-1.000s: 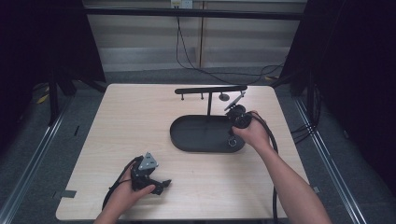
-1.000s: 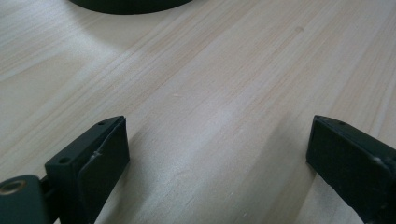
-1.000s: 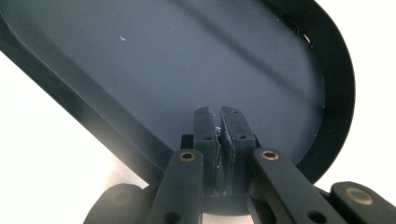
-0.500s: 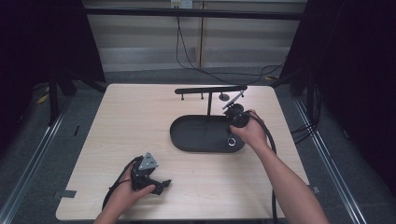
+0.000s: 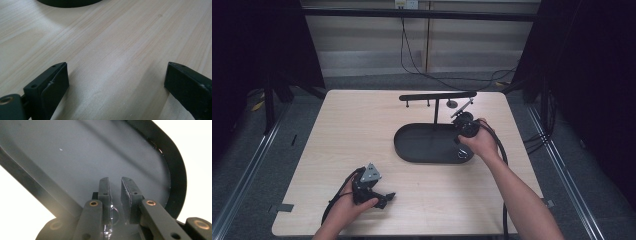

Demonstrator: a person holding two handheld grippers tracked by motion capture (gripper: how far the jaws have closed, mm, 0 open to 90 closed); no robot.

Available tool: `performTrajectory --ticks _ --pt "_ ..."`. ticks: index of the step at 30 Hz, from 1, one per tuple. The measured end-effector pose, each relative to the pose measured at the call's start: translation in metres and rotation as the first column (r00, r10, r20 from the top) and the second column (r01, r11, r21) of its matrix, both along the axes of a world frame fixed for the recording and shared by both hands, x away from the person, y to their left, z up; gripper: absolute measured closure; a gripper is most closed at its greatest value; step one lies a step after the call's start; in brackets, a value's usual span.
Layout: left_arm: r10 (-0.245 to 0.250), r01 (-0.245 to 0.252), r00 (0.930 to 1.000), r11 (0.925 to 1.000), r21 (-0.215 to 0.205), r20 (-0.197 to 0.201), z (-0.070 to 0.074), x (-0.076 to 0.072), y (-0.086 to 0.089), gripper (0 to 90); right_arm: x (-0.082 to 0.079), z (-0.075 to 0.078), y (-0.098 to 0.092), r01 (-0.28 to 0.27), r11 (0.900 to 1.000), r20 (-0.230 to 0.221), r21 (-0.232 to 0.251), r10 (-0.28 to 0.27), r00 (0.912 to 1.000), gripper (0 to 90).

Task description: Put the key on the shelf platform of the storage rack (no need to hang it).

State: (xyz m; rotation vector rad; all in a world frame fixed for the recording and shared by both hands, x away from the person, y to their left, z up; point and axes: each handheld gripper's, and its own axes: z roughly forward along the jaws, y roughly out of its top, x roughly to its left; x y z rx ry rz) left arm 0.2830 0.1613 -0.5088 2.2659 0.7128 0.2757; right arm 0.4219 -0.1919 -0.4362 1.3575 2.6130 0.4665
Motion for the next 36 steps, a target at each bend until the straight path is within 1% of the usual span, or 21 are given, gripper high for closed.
performTrajectory --ticks 3,6,10,13,18,19,22,23,28,30,32,36 --pt "0.0 0.0 1.0 1.0 0.0 0.0 0.0 0.0 0.0 5.2 0.0 0.0 0.0 -0.001 1.0 0.002 -0.004 0.001 1.0 76.6" --pt "0.0 0.0 1.0 1.0 0.0 0.0 0.0 0.0 0.0 5.1 -0.001 0.001 -0.001 -0.002 1.0 -0.002 0.003 0.002 1.0 74.1" --pt "0.001 -0.001 1.0 1.0 -0.001 0.0 0.0 0.0 0.0 5.1 -0.002 0.001 -0.003 -0.004 1.0 0.003 0.011 0.004 1.0 68.8" --pt "0.0 0.0 1.0 1.0 0.0 0.0 0.0 0.0 0.0 5.1 -0.003 0.001 -0.004 -0.005 1.0 -0.003 0.022 0.005 1.0 64.5" --pt "0.001 -0.001 1.0 1.0 -0.001 0.0 0.0 0.0 0.0 5.1 -0.005 0.003 -0.005 0.001 1.0 -0.007 0.028 -0.001 1.0 58.4" --pt "0.0 0.0 1.0 1.0 0.0 0.0 0.0 0.0 0.0 5.1 -0.006 0.003 -0.006 0.005 0.999 -0.002 0.034 -0.005 1.0 57.5" --pt "0.001 -0.001 1.0 1.0 -0.001 0.0 0.0 0.0 0.0 5.1 -0.007 0.004 -0.006 0.008 0.999 -0.007 0.042 -0.008 0.9999 54.1" --pt "0.001 -0.001 1.0 1.0 0.0 0.0 0.0 0.0 0.0 5.1 -0.007 0.004 -0.006 0.0 0.999 -0.002 0.04 0.0 1.0 53.7" --pt "0.001 -0.001 1.0 1.0 -0.001 0.0 0.0 0.0 0.0 5.1 -0.01 0.005 -0.005 -0.001 0.998 -0.008 0.057 0.002 1.0 47.4" --pt "0.001 -0.001 1.0 1.0 -0.001 0.0 0.0 0.0 0.0 5.1 -0.011 0.006 -0.005 -0.01 0.999 -0.002 0.052 0.01 0.9999 44.5" --pt "0.002 -0.002 1.0 1.0 0.002 0.0 0.0 0.0 0.0 5.1 -0.012 0.007 -0.004 -0.01 0.998 -0.003 0.068 0.01 0.9999 41.2" --pt "0.002 -0.002 1.0 1.0 0.001 0.002 0.0 0.0 0.0 5.1 -0.015 0.009 -0.003 -0.014 0.997 -0.003 0.073 0.015 0.9999 38.9"
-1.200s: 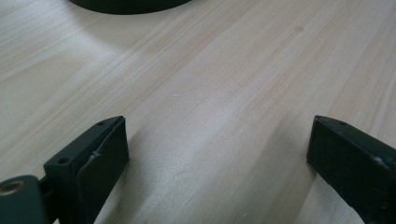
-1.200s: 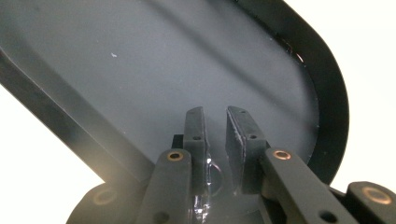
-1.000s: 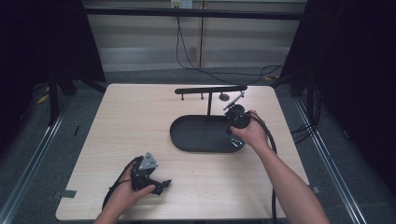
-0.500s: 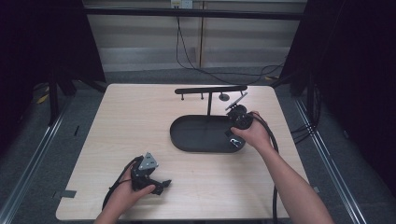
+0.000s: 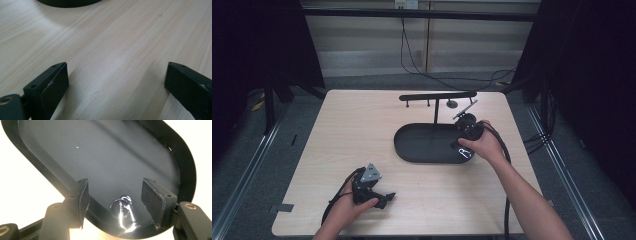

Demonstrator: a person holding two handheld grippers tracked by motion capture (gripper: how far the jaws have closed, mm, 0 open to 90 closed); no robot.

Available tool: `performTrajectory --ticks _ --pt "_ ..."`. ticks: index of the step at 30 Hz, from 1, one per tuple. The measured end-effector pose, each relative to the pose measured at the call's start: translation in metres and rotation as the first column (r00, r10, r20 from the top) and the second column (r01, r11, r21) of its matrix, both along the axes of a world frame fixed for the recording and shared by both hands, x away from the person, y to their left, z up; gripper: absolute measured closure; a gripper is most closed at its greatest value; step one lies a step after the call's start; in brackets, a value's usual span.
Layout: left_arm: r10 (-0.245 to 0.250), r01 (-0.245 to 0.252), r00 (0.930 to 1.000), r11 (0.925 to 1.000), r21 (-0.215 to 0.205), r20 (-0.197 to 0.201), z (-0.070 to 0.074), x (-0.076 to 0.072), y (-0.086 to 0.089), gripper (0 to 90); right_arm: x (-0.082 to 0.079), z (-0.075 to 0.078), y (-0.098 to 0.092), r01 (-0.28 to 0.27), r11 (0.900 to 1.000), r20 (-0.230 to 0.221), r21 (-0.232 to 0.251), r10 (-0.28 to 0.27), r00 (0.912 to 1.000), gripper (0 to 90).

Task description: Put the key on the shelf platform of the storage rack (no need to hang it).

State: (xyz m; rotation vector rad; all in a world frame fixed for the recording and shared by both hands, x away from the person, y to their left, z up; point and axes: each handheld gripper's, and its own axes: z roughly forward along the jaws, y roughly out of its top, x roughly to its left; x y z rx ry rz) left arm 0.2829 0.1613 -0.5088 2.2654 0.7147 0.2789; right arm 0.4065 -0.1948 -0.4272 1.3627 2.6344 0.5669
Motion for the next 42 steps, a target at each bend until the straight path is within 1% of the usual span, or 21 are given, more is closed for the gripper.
performTrajectory --ticks 2,3,9,15,18,19,21,27,40,42 --pt "0.001 -0.001 1.0 1.0 -0.001 0.0 0.0 0.0 0.0 5.2 -0.001 0.001 -0.001 -0.006 1.0 -0.001 0.003 0.006 1.0 37.3" --pt "0.0 0.0 1.0 1.0 0.003 -0.001 0.0 0.0 0.0 5.1 -0.001 0.001 -0.001 -0.004 1.0 -0.011 0.007 0.004 0.9999 36.7" --pt "0.001 -0.001 1.0 1.0 0.0 -0.001 0.0 0.0 0.0 5.1 -0.006 0.002 -0.002 -0.004 1.0 -0.014 0.016 0.005 0.9999 33.8" --pt "0.002 -0.002 1.0 1.0 0.002 -0.001 0.0 0.0 0.0 5.1 -0.013 0.005 -0.003 -0.01 1.0 0.004 0.022 0.01 0.9999 31.3" --pt "0.001 -0.001 1.0 1.0 -0.001 -0.001 0.0 0.0 0.0 5.2 -0.017 0.007 -0.005 -0.018 1.0 0.009 0.025 0.017 0.9998 30.5" --pt "0.0 0.0 1.0 1.0 0.003 -0.001 0.0 0.0 0.0 5.1 -0.018 0.007 -0.005 -0.015 1.0 0.004 0.027 0.015 0.9999 30.2" --pt "0.002 -0.002 1.0 1.0 0.002 -0.001 0.0 0.0 0.0 5.1 -0.02 0.008 -0.006 -0.023 1.0 0.005 0.014 0.023 0.9997 29.7" --pt "0.001 -0.001 1.0 1.0 0.003 -0.001 0.0 0.0 0.0 5.1 -0.026 0.011 -0.007 -0.028 1.0 0.001 0.008 0.028 0.9996 29.1" --pt "0.002 -0.002 1.0 1.0 0.002 -0.001 0.0 0.0 0.0 5.1 -0.045 0.012 -0.013 -0.047 0.999 0.012 0.024 0.047 0.9988 29.0" --pt "0.002 -0.002 1.0 1.0 0.002 -0.001 0.0 0.0 0.0 5.1 -0.046 0.012 -0.014 -0.048 0.999 0.01 0.013 0.048 0.9988 28.6"
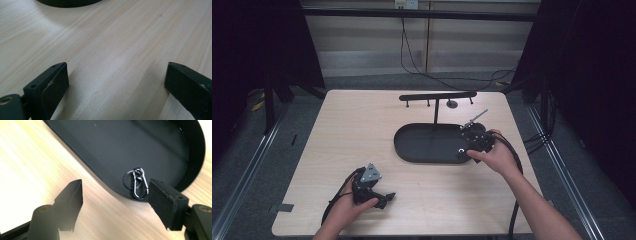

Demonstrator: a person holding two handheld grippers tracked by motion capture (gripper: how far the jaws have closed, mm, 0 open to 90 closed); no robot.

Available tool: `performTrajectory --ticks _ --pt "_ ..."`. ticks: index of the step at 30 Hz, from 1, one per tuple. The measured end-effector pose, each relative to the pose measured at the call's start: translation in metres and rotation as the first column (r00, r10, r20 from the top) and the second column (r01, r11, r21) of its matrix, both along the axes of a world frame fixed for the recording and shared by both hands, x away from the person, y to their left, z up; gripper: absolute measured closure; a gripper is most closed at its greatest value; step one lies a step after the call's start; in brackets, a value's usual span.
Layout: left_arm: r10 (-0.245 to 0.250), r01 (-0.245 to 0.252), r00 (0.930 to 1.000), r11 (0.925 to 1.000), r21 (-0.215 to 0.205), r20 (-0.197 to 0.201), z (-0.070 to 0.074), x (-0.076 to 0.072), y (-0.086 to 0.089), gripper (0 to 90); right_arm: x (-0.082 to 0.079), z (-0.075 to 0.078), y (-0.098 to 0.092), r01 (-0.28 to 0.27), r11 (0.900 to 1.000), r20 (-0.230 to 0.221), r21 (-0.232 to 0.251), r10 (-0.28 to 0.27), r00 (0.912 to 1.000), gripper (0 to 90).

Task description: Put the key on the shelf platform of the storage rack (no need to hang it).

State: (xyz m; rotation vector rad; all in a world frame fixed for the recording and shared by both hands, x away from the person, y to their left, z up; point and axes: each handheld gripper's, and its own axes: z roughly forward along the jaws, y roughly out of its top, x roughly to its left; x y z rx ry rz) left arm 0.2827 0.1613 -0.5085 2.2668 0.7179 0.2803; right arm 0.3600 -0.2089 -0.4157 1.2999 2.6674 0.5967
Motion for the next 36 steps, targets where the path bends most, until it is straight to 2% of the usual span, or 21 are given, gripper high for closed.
performTrajectory --ticks 12,36 --pt "-0.001 0.001 1.0 1.0 0.001 0.0 0.0 0.0 0.0 5.1 -0.014 -0.004 -0.009 -0.001 1.0 0.008 0.019 0.001 1.0 28.6" --pt "-0.003 0.003 1.0 1.0 0.002 0.0 0.0 0.0 0.0 5.1 -0.036 -0.015 -0.018 -0.01 1.0 0.018 0.014 0.01 0.9998 28.5"
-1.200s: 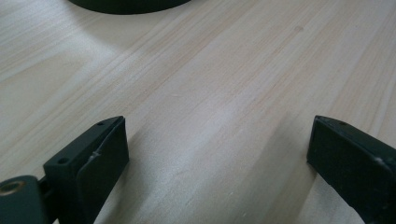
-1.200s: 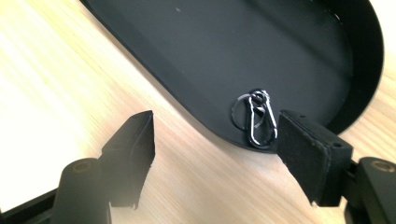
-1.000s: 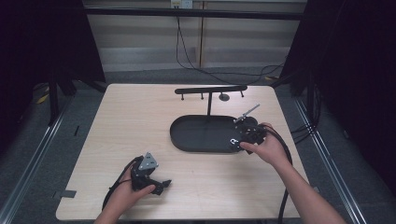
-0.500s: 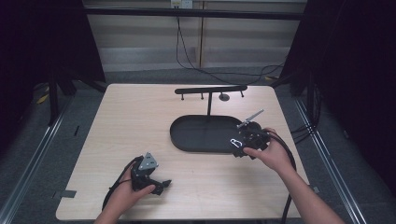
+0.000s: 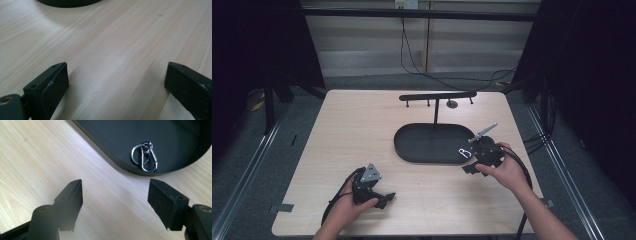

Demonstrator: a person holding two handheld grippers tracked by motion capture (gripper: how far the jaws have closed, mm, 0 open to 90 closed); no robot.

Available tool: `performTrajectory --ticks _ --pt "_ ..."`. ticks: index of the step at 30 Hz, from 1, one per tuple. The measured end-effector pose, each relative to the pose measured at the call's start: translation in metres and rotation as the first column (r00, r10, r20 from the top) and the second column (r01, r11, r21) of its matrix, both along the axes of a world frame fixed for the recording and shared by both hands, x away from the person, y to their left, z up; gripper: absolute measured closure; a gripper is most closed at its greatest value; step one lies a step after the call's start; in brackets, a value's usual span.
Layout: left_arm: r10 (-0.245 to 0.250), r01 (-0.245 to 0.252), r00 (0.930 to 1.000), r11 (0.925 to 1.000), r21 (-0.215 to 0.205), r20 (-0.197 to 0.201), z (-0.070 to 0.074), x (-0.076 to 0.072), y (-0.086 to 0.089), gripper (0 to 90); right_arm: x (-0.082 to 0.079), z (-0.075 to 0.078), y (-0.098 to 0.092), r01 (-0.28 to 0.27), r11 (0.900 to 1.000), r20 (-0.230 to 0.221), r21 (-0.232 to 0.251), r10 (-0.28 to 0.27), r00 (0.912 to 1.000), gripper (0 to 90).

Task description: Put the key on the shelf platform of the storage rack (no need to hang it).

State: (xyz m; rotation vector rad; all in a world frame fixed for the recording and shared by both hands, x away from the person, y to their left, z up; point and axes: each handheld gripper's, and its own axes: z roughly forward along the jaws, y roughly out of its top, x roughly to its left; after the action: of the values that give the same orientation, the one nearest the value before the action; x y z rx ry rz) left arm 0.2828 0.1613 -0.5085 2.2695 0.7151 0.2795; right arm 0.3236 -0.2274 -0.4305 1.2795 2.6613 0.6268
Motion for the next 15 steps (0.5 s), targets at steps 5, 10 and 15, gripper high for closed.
performTrajectory --ticks 5,10,15 --pt "0.001 -0.001 1.0 1.0 -0.006 0.001 0.0 0.0 0.0 5.1 -0.005 -0.003 -0.003 0.003 1.0 0.003 -0.007 -0.003 1.0 28.5" --pt "0.001 -0.001 1.0 1.0 -0.005 0.0 0.0 0.0 0.0 5.1 -0.01 -0.007 -0.005 -0.003 1.0 0.002 -0.008 0.003 1.0 28.5" --pt "0.001 -0.001 1.0 1.0 -0.002 0.0 0.0 0.0 0.0 5.1 -0.013 -0.011 -0.007 -0.001 1.0 0.002 -0.013 0.001 1.0 28.4"
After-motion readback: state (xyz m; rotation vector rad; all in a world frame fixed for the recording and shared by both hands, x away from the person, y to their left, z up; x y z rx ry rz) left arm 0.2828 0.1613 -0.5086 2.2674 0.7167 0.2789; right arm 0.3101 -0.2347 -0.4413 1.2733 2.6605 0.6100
